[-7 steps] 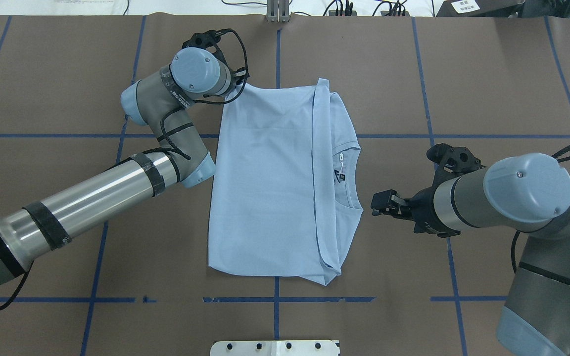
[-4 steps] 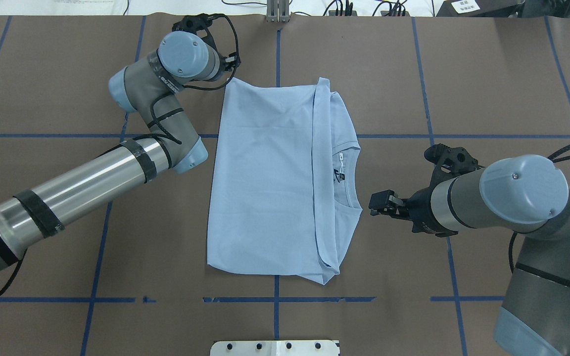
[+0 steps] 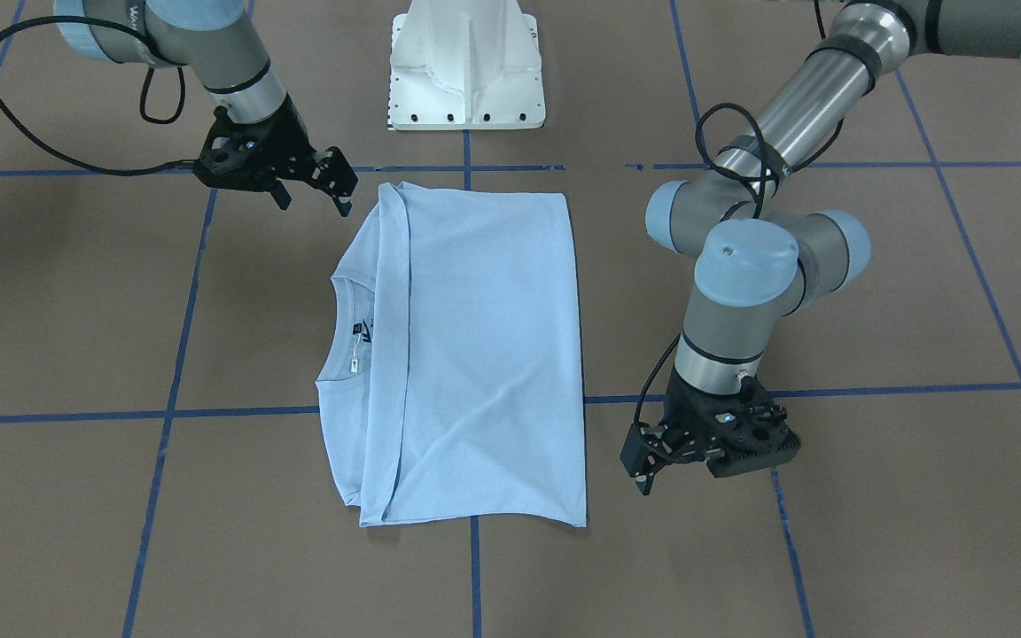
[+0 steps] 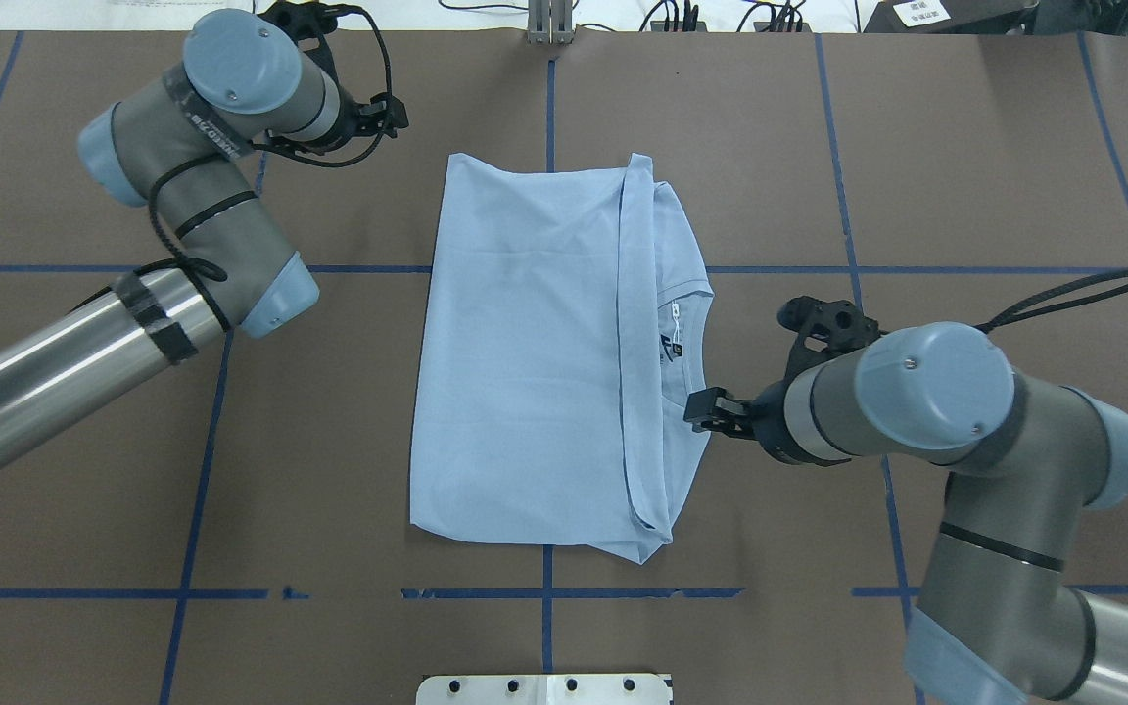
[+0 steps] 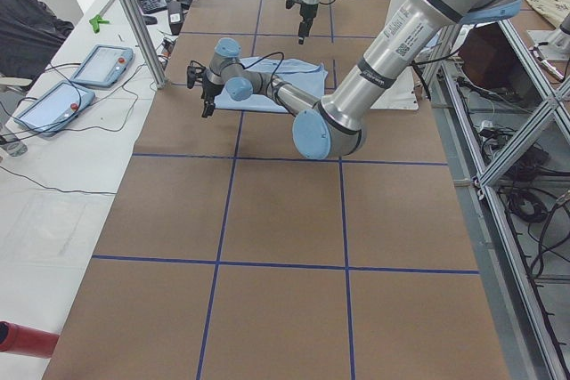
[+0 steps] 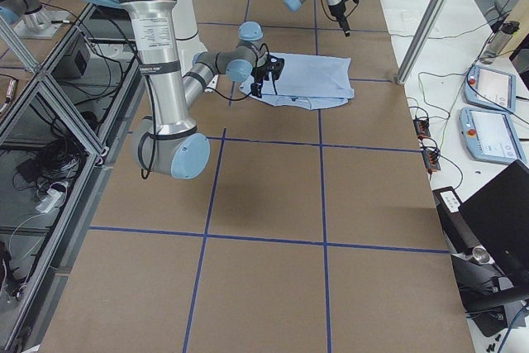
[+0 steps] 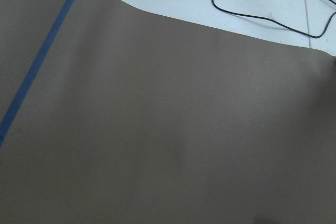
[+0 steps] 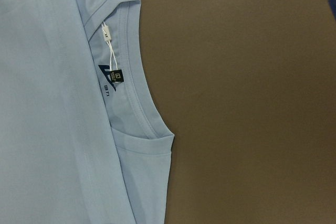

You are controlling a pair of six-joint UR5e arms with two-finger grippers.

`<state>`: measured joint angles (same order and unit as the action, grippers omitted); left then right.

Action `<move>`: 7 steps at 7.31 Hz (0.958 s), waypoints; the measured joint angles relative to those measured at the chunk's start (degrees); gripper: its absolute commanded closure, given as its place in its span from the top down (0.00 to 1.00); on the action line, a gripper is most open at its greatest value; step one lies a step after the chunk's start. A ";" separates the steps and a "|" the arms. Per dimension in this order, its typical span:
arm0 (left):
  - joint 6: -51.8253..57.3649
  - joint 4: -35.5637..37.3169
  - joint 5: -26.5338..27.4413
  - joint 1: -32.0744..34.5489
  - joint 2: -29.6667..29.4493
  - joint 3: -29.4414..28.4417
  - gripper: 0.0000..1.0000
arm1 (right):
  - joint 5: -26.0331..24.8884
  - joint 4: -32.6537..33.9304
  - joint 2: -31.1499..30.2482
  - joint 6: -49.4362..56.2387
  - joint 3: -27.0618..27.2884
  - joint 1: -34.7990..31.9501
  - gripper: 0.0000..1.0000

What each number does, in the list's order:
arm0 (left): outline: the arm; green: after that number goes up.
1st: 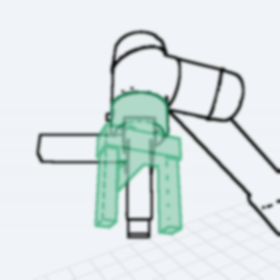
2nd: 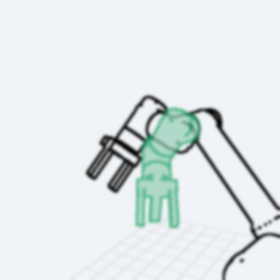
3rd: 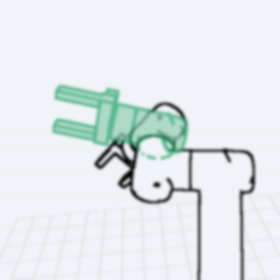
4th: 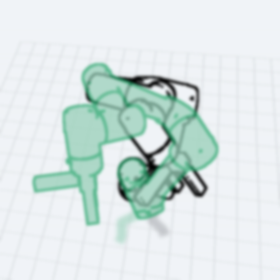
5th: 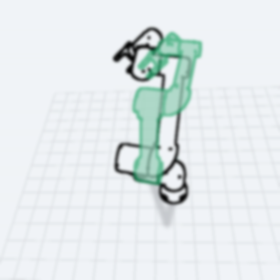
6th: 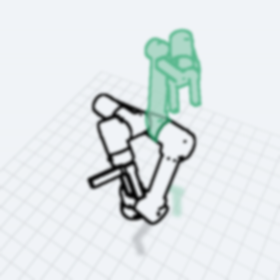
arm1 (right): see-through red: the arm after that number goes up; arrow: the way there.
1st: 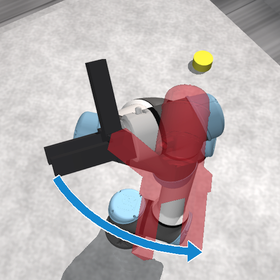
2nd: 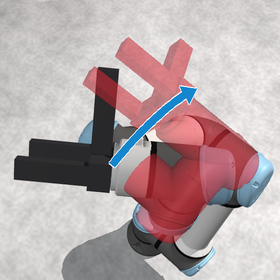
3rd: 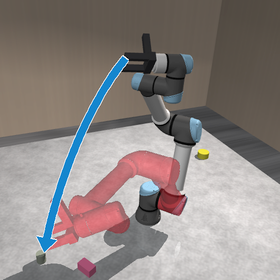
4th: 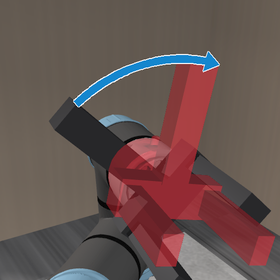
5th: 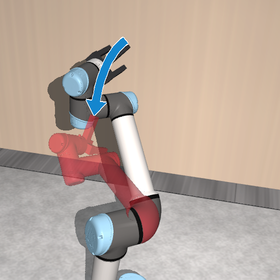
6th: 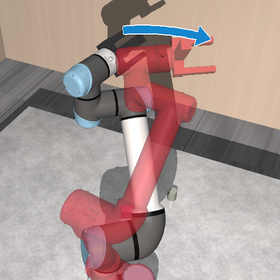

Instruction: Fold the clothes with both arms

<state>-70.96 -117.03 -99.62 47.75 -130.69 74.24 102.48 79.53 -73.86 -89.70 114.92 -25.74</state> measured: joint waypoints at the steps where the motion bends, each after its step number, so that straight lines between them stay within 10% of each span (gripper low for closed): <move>1: 0.18 2.96 -0.32 -0.36 3.45 6.95 1.00 | -1.28 3.57 4.38 1.55 -2.63 0.89 1.00; 7: -0.66 8.47 -1.45 -5.37 12.90 24.30 1.00 | -6.16 9.24 11.76 22.24 -7.63 7.37 1.00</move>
<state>-71.62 -108.56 -101.07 42.38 -117.79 98.54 96.32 88.77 -62.09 -67.46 107.29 -18.38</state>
